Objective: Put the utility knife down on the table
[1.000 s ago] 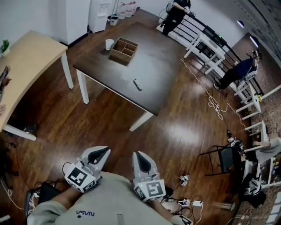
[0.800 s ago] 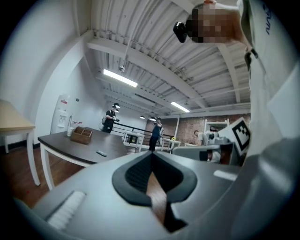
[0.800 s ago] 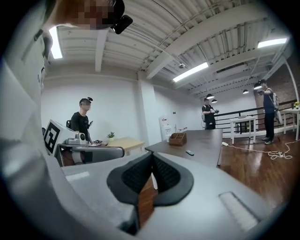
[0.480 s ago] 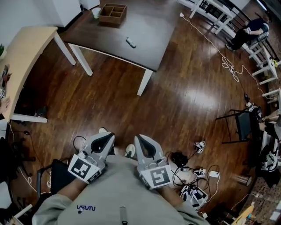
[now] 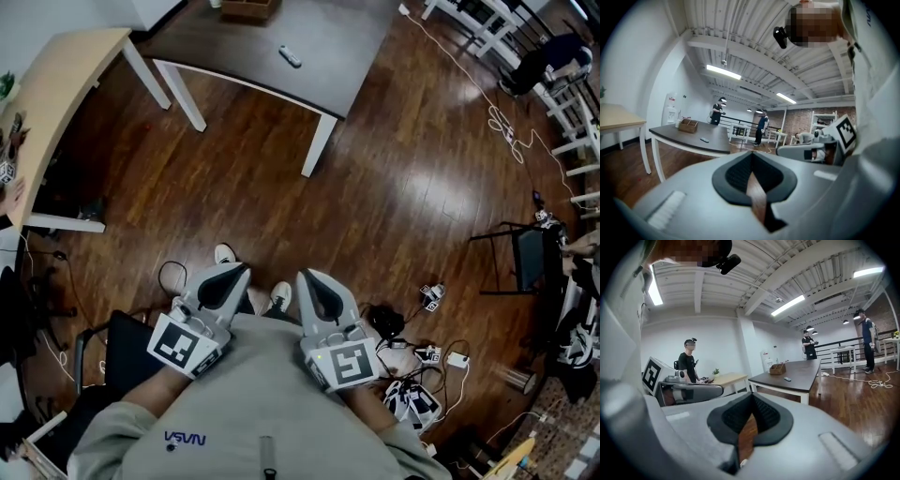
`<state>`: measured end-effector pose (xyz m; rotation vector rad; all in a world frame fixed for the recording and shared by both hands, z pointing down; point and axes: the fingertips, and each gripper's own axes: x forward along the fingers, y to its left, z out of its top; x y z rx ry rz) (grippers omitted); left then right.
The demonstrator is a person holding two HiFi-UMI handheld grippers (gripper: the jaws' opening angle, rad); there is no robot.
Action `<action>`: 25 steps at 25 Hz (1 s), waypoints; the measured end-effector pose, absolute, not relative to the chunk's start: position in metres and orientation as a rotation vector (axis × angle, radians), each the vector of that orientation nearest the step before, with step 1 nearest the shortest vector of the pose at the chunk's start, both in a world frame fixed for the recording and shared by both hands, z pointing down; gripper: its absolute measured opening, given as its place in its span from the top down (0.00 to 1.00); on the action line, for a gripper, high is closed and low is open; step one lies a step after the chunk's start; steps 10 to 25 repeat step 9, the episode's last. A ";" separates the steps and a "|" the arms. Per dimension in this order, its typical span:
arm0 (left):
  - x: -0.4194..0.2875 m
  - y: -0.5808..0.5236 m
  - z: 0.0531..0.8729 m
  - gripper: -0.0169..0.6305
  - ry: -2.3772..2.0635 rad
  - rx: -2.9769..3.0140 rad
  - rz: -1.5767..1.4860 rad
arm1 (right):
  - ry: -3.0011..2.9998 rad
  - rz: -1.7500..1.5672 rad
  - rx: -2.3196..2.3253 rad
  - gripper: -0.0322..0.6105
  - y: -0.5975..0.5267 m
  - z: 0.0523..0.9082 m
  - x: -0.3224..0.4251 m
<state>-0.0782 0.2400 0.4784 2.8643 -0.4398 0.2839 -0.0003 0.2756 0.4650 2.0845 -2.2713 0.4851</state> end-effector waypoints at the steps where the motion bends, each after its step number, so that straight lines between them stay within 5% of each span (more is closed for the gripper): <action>1: -0.077 0.241 0.478 0.97 -0.445 2.856 0.270 | -2.263 0.491 2.077 0.95 0.279 0.468 0.002; 25: -0.073 0.257 0.474 0.97 -0.394 2.862 0.222 | -2.244 0.459 2.067 0.95 0.293 0.468 0.004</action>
